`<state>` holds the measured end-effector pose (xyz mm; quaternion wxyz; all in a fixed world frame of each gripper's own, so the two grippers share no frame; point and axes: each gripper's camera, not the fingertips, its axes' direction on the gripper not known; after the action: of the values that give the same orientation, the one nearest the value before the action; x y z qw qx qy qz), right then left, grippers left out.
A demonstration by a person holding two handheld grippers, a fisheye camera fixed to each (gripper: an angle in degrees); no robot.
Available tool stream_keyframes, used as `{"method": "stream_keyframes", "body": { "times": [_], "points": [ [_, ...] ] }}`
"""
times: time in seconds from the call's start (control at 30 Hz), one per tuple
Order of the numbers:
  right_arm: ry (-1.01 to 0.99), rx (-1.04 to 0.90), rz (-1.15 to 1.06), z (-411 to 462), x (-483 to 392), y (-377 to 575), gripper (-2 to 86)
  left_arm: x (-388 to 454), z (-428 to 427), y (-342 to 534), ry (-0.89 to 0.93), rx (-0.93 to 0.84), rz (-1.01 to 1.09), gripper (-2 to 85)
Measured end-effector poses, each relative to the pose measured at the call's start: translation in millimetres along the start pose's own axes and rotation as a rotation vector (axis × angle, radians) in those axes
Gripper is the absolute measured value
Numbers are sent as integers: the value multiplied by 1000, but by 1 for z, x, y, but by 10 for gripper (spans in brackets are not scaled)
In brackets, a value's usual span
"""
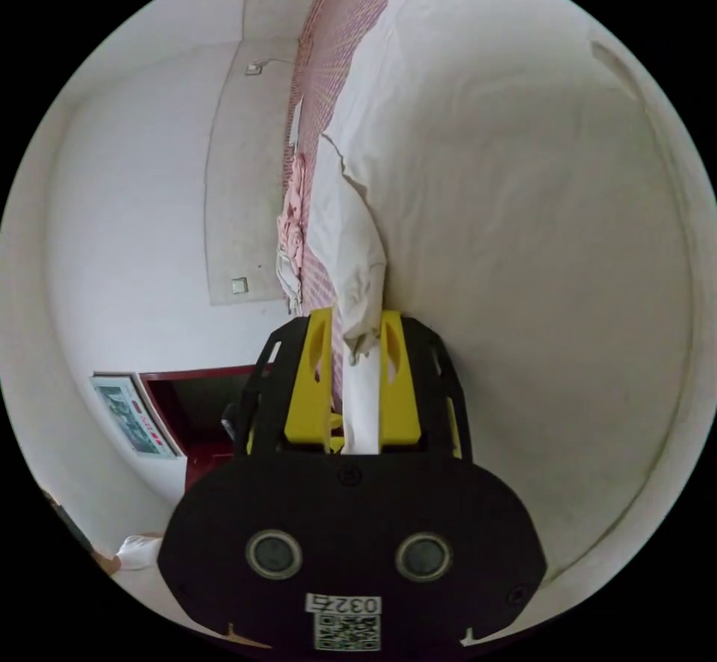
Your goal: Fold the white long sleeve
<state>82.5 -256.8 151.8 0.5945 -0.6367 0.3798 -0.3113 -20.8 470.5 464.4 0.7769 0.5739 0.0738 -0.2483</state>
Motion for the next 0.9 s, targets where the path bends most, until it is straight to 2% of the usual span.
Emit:
{"method": "stream_keyframes", "body": {
  "times": [0.07, 0.17, 0.2, 0.4, 0.5, 0.53, 0.6, 0.77, 0.9],
  "points": [
    [-22, -29, 6, 8, 11, -14, 72, -45, 2, 12, 227, 30, -116, 85],
    [18, -32, -8, 2, 17, -30, 9, -87, -4, 45, 468, 196, -261, 107],
    [12, -30, -14, -1, 17, -34, 6, -90, -5, 50, 496, 217, -270, 112],
    [-44, -78, -225, -35, -38, -102, -7, -79, 15, 44, 447, 147, -265, 124],
    [-84, -93, -358, -58, -87, -142, -8, -76, 15, 30, 353, 102, -290, 78],
    [-106, -97, -402, -70, -106, -157, -8, -73, 20, 24, 335, 52, -272, 37],
    [-122, -103, -457, -91, -134, -181, -8, -70, 25, 15, 338, -1, -230, 7],
    [-115, -59, -622, -203, -214, -233, -9, -53, -5, -2, 433, 49, -154, -6],
    [-6, 5, -719, -302, -250, -244, -9, -1, -30, -26, 383, 28, -56, -8]
  ]
}}
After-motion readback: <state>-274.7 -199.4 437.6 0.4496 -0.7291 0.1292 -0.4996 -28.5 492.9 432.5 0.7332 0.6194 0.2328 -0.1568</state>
